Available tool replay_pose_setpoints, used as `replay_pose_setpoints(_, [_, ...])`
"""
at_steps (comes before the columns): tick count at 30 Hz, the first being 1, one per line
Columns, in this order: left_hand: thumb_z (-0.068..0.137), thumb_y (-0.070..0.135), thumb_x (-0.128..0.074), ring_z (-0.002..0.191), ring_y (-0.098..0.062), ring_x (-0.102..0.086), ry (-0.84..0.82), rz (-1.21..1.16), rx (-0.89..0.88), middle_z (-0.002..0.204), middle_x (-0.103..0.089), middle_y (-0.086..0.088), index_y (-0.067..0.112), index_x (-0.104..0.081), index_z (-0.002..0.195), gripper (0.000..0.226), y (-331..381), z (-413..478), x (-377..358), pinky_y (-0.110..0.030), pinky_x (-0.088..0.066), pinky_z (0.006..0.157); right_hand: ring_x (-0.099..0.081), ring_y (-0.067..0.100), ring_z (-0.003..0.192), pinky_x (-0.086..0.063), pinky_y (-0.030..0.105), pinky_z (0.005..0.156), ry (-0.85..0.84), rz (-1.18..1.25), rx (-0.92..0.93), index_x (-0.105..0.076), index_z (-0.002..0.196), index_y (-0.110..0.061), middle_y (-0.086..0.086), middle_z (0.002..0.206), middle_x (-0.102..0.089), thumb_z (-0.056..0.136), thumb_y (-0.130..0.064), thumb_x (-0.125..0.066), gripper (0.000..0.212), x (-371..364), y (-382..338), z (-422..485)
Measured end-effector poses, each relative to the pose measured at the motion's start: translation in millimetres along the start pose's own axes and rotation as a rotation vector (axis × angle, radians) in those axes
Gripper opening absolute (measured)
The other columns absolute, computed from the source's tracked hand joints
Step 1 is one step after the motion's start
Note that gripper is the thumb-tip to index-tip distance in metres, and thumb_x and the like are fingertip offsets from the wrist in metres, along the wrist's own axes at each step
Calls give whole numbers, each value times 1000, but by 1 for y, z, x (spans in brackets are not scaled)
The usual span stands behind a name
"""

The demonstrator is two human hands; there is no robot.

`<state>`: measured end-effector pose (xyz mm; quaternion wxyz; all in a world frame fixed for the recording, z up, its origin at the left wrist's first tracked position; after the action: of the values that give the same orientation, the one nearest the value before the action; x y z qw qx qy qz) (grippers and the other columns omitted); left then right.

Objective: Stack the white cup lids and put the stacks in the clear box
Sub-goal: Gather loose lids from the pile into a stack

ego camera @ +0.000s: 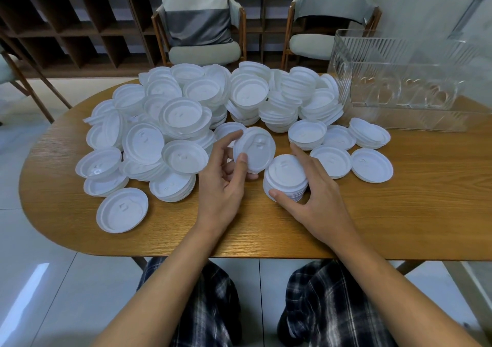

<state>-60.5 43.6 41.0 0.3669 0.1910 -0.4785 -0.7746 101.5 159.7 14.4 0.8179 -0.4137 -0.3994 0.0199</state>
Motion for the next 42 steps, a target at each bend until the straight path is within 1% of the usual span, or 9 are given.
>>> replay_pose_setpoints(3, [107,0,-54,62,-13,-71,9,-53,25,93,-53,-18,9,-56,141,36,2,0,-1,-12,-53,62,-36,-9,140,-26,4,110,2,8,13,-28,163,-31,-15,152,-46,88,-51,-79,93,0,-2,0])
replay_pose_setpoints(6, [107,5,-54,73,-34,-76,-39,-107,74,102,-55,-32,13,-58,141,34,-2,1,-4,-21,-59,68,-34,-14,139,-25,3,110,-6,37,24,-25,164,-36,-22,151,-42,88,-48,-81,95,1,-4,0])
replay_pose_setpoints(10, [108,16,-57,70,-23,-70,-115,-29,101,92,-64,-14,20,-62,139,32,-10,-1,-11,-35,-55,71,-32,-14,142,-24,3,110,-26,54,50,-24,164,-36,-23,153,-40,89,-44,-81,95,0,-7,0])
replay_pose_setpoints(13, [104,24,-62,74,-9,-56,-116,86,50,86,-60,9,22,-66,135,32,-12,-2,-12,-24,-46,69,-35,-8,144,-26,7,113,-34,58,66,-28,164,-32,-17,154,-44,89,-44,-81,93,-1,-9,0])
replay_pose_setpoints(20, [94,31,-77,62,-13,-56,-226,271,63,68,-59,3,19,-70,107,19,-18,-5,-23,-21,-46,64,-46,1,138,-35,13,112,-25,53,75,-36,161,-25,-9,146,-52,86,-45,-83,91,-1,-6,0])
replay_pose_setpoints(22, [91,34,-80,71,-13,-60,-203,287,41,77,-61,6,20,-70,109,24,-17,-3,-22,-21,-47,67,-47,1,137,-34,11,111,-24,54,80,-37,160,-24,-9,146,-53,86,-44,-83,89,-1,-6,0])
replay_pose_setpoints(27, [87,33,-78,133,-8,-56,-367,233,-6,136,-62,16,26,-61,142,59,-10,-5,-27,-21,-47,103,-46,0,138,-34,10,110,-21,63,82,-39,159,-22,-7,147,-53,89,-39,-80,84,-1,-5,0])
replay_pose_setpoints(31, [84,22,-86,129,-4,-59,-360,201,31,134,-66,16,25,-62,143,64,-12,-5,-26,-22,-50,104,-44,-1,139,-35,12,112,-23,73,66,-36,161,-25,-9,147,-52,88,-34,-83,88,-2,-2,1])
replay_pose_setpoints(42, [76,40,-93,119,-10,-60,-330,284,-45,123,-65,7,20,-68,133,66,-12,-4,-28,-26,-54,90,-47,-4,133,-34,8,106,-22,50,67,-38,161,-19,-6,142,-56,82,-36,-87,94,-4,2,1])
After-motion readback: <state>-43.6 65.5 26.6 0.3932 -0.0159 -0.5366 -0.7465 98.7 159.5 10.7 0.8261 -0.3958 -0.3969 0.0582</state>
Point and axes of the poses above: each hand's wrist, its own z-axis towards the middle knuckle, its own x-axis out of the back of the hand, y = z × x, the point moved 7 cm from there along z, towards the middle knuckle
